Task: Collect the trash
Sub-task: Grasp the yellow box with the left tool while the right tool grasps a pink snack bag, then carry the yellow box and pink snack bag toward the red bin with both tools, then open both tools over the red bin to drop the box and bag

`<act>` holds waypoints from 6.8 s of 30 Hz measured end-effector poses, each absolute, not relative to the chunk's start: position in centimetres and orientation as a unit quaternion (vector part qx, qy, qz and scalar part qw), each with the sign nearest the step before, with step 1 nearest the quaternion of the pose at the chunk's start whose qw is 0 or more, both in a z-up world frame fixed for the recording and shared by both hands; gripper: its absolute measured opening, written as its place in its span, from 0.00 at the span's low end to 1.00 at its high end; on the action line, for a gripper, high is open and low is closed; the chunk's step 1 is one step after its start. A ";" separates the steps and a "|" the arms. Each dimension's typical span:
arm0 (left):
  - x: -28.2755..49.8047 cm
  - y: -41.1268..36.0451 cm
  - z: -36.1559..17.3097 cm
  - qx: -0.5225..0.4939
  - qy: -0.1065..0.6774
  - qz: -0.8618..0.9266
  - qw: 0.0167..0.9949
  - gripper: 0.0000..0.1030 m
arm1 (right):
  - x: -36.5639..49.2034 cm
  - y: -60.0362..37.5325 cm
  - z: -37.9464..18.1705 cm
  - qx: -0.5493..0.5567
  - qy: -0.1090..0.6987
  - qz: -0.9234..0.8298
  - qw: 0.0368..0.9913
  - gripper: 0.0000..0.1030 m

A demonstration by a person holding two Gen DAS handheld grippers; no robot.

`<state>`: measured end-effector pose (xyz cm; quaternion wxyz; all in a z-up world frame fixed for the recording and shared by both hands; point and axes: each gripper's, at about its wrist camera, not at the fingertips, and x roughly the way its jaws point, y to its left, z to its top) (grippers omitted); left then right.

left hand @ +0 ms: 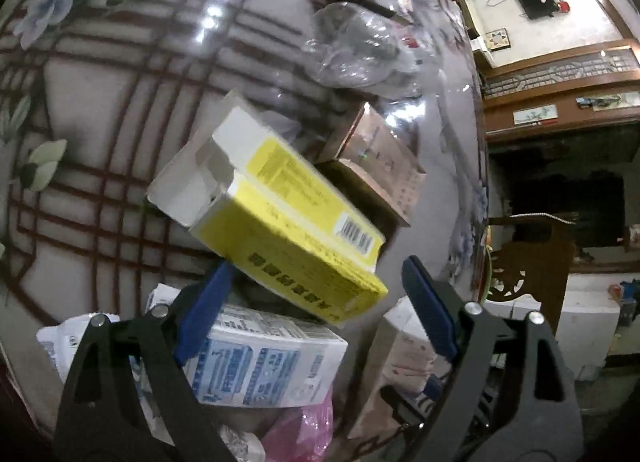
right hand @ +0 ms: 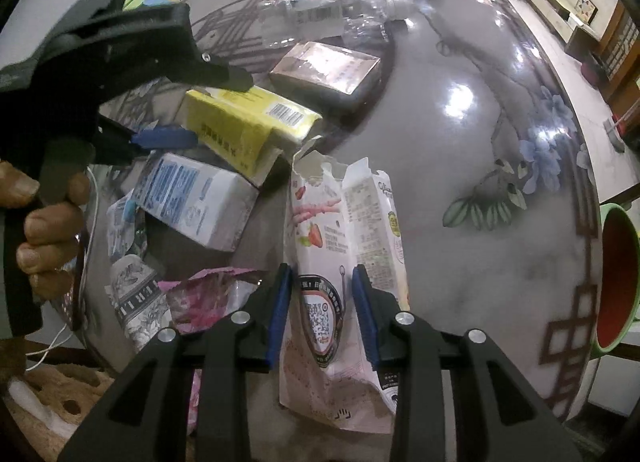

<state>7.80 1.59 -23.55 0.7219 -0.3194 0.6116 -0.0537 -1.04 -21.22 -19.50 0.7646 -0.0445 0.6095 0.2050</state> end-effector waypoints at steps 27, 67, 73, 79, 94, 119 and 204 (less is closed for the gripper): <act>9.5 0.1 -21.0 -0.234 0.570 -0.038 0.787 0.27 | 2.5 -21.6 -19.8 -0.005 0.610 0.198 0.767 0.35; 4.8 -2.1 -11.8 -0.113 0.464 -0.057 0.877 0.11 | 0.2 -23.8 -10.4 0.050 0.490 0.182 0.851 0.35; 3.8 -2.8 -10.7 -0.102 0.450 -0.066 0.885 0.11 | -0.7 -23.9 -9.4 0.055 0.478 0.180 0.858 0.35; 3.3 -3.9 -9.5 -0.088 0.437 -0.080 0.892 0.11 | -1.3 -24.4 -7.6 0.060 0.453 0.176 0.872 0.36; 2.5 -6.8 -7.7 -0.058 0.420 -0.113 0.899 0.11 | -2.1 -26.5 -6.0 0.074 0.428 0.156 0.887 0.36; 3.3 -12.4 -7.2 -0.033 0.415 -0.163 0.895 0.11 | -3.3 -31.7 -5.1 0.095 0.409 0.102 0.902 0.36; 11.3 -48.3 -15.7 0.053 0.512 -0.329 0.792 0.11 | 1.4 -64.3 -11.0 0.160 0.446 -0.059 0.879 0.37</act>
